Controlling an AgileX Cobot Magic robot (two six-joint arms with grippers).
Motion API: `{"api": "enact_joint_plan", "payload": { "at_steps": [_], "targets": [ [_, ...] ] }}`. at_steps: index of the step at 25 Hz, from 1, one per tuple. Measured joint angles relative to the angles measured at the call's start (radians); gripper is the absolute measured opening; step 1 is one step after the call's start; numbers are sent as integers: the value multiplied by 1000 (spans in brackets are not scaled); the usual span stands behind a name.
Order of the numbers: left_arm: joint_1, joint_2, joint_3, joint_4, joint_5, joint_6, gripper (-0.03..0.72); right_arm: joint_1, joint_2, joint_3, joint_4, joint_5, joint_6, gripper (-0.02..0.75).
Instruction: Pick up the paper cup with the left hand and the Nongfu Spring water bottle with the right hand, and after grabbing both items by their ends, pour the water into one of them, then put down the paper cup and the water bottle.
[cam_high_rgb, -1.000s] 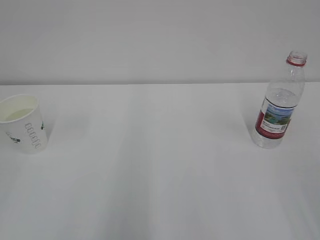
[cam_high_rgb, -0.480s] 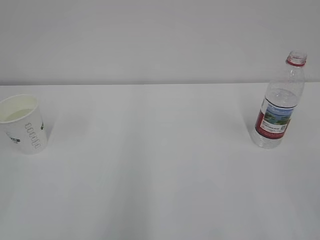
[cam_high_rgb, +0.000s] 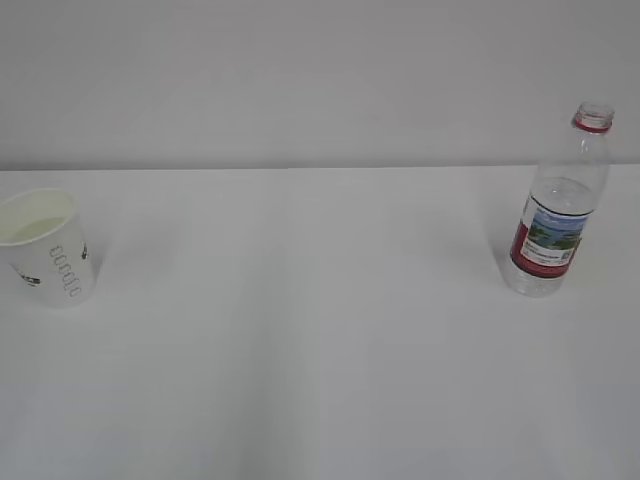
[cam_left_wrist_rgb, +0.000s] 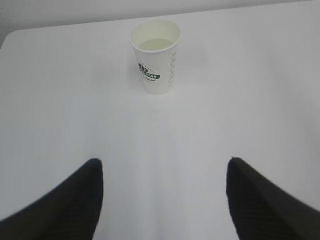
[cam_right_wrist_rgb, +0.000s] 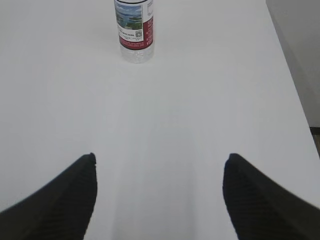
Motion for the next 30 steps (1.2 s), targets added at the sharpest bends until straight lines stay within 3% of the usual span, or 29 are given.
{"api": "enact_joint_plan", "payload": {
  "at_steps": [9, 14, 30],
  "targets": [
    [0, -8, 3, 0, 5, 0, 510, 0, -31, 15, -3, -1, 0, 589],
    [0, -8, 4, 0, 5, 0, 504, 0, -31, 54, -10, -76, 0, 589],
    [0, -19, 5, 0, 5, 0, 485, 0, -31, 60, -12, -91, 2, 589]
  ]
}}
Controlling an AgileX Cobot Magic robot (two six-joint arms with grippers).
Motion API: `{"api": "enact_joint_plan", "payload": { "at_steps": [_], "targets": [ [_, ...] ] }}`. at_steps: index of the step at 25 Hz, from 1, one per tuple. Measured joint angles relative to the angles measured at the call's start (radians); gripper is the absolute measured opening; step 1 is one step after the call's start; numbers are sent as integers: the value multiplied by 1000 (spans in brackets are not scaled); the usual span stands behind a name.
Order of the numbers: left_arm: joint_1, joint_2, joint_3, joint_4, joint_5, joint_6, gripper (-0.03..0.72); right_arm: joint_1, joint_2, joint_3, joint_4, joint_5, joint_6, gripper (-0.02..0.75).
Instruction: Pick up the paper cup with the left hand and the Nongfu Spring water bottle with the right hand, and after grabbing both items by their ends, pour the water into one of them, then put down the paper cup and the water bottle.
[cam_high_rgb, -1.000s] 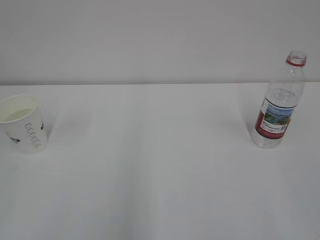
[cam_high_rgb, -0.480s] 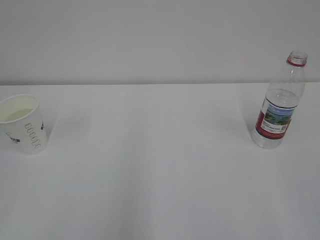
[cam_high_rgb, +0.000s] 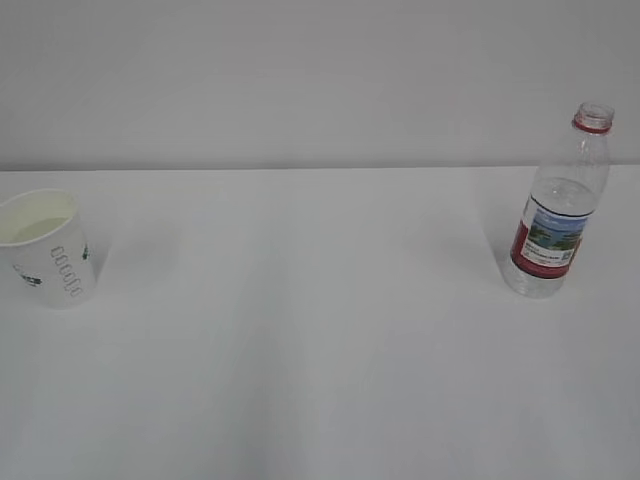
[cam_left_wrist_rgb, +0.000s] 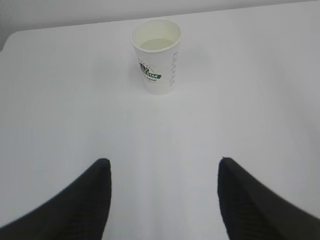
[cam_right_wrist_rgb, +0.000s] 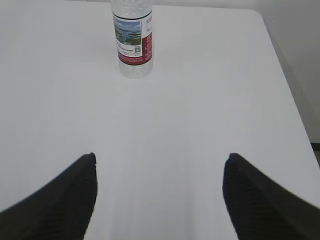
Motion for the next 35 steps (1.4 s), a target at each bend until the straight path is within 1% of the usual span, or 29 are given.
{"api": "enact_joint_plan", "payload": {
  "at_steps": [6, 14, 20, 35],
  "targets": [
    [0, 0, 0, 0, 2, 0, 468, 0, 0, 0, 0, -3, 0, 589],
    [0, 0, 0, 9, 2, 0, 465, 0, -1, 0, -2, -3, 0, 589],
    [0, 0, 0, 45, 2, 1, 456, 0, -1, 0, -55, -7, 0, 589],
    [0, 0, 0, 32, 2, 1, 451, 0, -1, 0, -59, -9, 1, 589]
  ]
}}
